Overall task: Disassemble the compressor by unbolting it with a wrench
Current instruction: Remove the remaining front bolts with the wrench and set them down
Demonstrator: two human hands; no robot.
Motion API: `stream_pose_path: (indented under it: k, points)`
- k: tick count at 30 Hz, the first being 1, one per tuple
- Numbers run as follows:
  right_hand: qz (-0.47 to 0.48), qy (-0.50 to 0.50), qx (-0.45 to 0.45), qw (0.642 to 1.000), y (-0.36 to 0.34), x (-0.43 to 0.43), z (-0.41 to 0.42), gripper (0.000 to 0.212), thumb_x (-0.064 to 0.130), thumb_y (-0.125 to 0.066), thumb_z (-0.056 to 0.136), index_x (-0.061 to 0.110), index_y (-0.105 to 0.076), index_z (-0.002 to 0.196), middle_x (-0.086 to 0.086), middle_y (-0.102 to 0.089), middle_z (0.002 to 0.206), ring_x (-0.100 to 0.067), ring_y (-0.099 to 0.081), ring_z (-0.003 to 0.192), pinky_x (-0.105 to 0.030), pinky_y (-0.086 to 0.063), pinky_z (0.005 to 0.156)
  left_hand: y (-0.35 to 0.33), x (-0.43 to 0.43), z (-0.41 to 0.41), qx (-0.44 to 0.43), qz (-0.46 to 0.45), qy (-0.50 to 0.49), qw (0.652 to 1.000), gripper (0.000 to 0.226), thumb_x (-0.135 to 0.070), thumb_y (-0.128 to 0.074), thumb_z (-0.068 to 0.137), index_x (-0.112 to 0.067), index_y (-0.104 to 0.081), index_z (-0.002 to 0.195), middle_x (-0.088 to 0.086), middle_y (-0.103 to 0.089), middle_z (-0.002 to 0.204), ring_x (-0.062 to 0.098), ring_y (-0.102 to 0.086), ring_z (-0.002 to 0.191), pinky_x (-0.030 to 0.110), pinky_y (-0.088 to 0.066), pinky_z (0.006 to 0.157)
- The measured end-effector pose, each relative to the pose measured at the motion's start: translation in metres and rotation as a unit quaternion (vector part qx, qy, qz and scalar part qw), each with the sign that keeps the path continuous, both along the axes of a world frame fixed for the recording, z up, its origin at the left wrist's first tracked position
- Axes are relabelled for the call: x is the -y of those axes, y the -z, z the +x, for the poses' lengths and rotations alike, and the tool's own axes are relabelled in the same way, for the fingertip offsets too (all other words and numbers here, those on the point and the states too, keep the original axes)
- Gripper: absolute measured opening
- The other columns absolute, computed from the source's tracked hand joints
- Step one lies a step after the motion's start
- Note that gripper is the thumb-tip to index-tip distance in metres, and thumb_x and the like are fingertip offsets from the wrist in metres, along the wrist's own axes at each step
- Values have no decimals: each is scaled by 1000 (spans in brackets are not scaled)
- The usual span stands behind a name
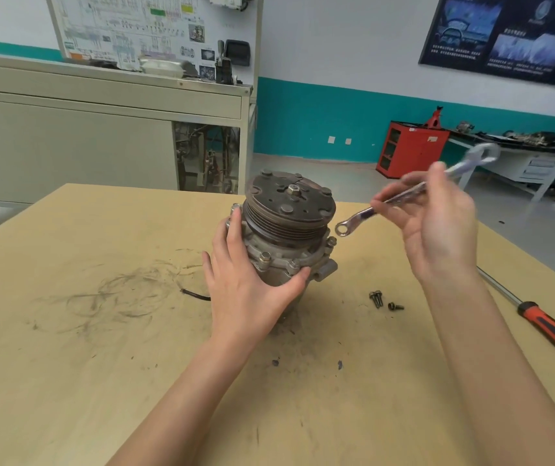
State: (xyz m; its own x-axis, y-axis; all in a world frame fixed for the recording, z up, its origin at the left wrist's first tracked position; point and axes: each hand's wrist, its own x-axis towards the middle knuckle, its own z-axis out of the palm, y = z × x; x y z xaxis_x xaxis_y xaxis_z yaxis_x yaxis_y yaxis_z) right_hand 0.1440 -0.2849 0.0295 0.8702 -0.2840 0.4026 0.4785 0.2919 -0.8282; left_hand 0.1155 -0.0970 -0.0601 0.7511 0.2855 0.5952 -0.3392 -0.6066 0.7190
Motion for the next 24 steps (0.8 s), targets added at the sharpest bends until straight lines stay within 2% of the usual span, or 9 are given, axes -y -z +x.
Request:
stream_pose_path:
  k: [2, 4, 7, 9, 13, 18, 20, 24]
  points:
    - [-109, 84, 158, 978, 17, -12, -25, 36, 37, -39, 101, 11, -57, 84, 3, -69, 75, -21, -70, 74, -34, -58, 70, 0, 0, 0, -3, 1, 2, 1000, 114, -74, -54, 60, -19, -18, 153, 4, -27, 153, 15, -23, 140, 57, -23, 114]
    - [-227, 79, 271, 932, 38, -24, -38, 33, 40, -40, 101, 16, -59, 88, 9, -68, 84, -20, -69, 82, -36, -57, 76, 1, 0, -1, -5, 2, 3, 1000, 114, -74, -54, 60, -18, -18, 153, 5, -27, 153, 18, -23, 141, 58, -23, 115]
    - [-368, 82, 354, 856, 57, -32, -36, 36, 31, -38, 102, 5, -60, 89, -12, -66, 89, -27, -64, 87, -40, -53, 80, 0, 0, 0, -8, 6, 1, 1000, 114, -74, -54, 60, -18, -18, 153, 7, -28, 153, 22, -25, 142, 58, -22, 114]
    - [-393, 94, 365, 839, 61, -33, -32, 35, 26, -38, 103, 3, -59, 87, -19, -66, 89, -30, -63, 88, -40, -52, 82, 0, 0, 0, -10, 6, -1, 1000, 115, -74, -54, 60, -18, -18, 153, 7, -28, 153, 23, -25, 141, 59, -23, 114]
    - [-400, 80, 378, 831, 71, -31, -35, 28, 26, -39, 103, 6, -55, 91, -19, -66, 92, -27, -62, 94, -34, -49, 89, 2, 1, 0, -8, 3, 0, 1000, 114, -75, -53, 60, -20, -17, 153, 6, -27, 153, 22, -25, 140, 59, -23, 114]
    - [-412, 84, 407, 811, 81, -35, -33, 25, 24, -41, 103, 6, -54, 93, -21, -66, 90, -29, -62, 94, -36, -49, 89, 2, 1, 1, -9, -3, 0, 1000, 115, -76, -54, 60, -21, -16, 153, 5, -26, 155, 22, -24, 143, 57, -22, 115]
    - [-382, 91, 394, 831, 85, -34, -34, 24, 23, -37, 104, 7, -52, 93, -21, -64, 92, -30, -62, 96, -36, -49, 90, 1, 1, 0, -9, -1, 2, 1000, 114, -75, -54, 60, -21, -16, 153, 5, -25, 154, 19, -23, 142, 57, -23, 115]
    - [-256, 90, 332, 903, 87, -36, -40, 12, 11, -31, 97, 17, -41, 93, -14, -66, 91, -29, -62, 96, -38, -51, 83, 1, 1, 0, -12, -2, 6, 1000, 115, -75, -53, 59, -20, -17, 153, 4, -25, 154, 19, -23, 142, 57, -21, 115]
